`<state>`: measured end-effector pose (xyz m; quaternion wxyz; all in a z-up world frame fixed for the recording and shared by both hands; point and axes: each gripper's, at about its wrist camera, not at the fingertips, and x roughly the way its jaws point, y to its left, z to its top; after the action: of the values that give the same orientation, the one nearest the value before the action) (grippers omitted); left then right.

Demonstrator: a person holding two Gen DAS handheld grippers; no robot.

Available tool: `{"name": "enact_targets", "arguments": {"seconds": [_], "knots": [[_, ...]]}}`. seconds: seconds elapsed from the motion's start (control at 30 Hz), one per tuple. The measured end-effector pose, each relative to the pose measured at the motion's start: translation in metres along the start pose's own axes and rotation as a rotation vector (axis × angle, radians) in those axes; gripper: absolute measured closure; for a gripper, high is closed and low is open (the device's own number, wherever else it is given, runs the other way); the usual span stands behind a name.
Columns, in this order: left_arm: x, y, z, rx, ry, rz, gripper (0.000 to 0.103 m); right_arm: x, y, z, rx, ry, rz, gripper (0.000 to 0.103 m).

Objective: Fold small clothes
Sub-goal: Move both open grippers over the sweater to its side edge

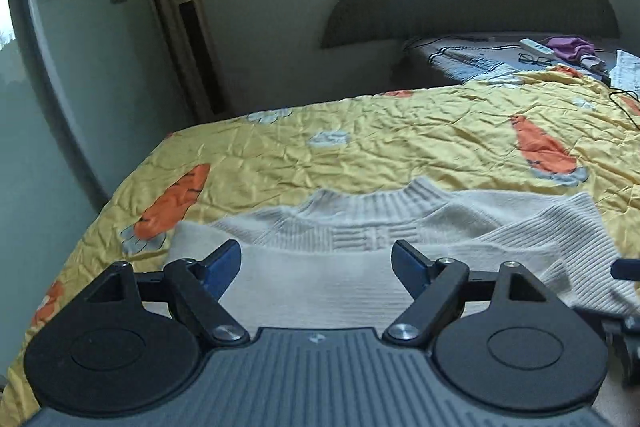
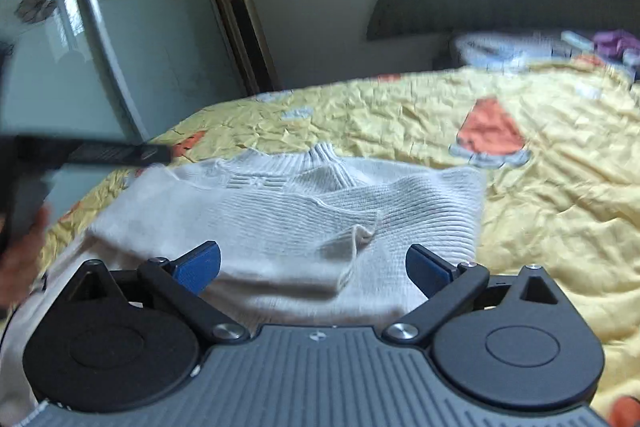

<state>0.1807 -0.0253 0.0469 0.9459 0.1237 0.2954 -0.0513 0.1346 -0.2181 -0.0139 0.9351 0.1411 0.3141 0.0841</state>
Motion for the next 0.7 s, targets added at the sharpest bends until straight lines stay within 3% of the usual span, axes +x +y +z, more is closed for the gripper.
{"name": "enact_targets", "arguments": {"seconds": [0.1,0.2,0.23,0.27,0.37,0.5,0.57,0.6,0.63,0.7], "knots": [[0.004,0.011,-0.019,-0.008,0.036,0.024,0.02,0.034,-0.006,0.004,0.066,0.06,-0.041,0.021],[0.008,0.016,-0.033,-0.024,0.065,0.032,0.02,0.046,0.009,0.002,0.023,0.059,-0.086,0.04],[0.009,0.018,-0.036,-0.029,0.072,0.032,0.02,0.048,0.013,0.001,0.005,0.057,-0.104,0.053],[0.009,0.018,-0.039,-0.029,0.077,0.031,0.02,0.052,0.015,0.001,-0.013,0.054,-0.129,0.076],[0.009,0.018,-0.045,-0.018,0.083,0.03,0.02,0.047,0.012,0.002,-0.018,0.023,-0.172,0.092],[0.007,0.021,-0.05,-0.008,0.086,0.032,0.02,0.039,-0.002,0.007,-0.009,-0.028,-0.253,0.1],[0.007,0.023,-0.051,-0.017,0.088,0.033,0.02,0.043,-0.008,0.008,-0.013,-0.001,-0.256,0.1],[0.009,0.024,-0.052,-0.021,0.094,0.033,0.02,0.044,-0.008,0.007,-0.018,0.01,-0.254,0.091],[0.009,0.025,-0.052,-0.024,0.099,0.032,0.02,0.04,-0.007,0.007,-0.02,-0.003,-0.266,0.09],[0.009,0.027,-0.054,-0.036,0.101,0.031,0.02,0.03,0.0,0.006,-0.03,-0.036,-0.282,0.072]]}}
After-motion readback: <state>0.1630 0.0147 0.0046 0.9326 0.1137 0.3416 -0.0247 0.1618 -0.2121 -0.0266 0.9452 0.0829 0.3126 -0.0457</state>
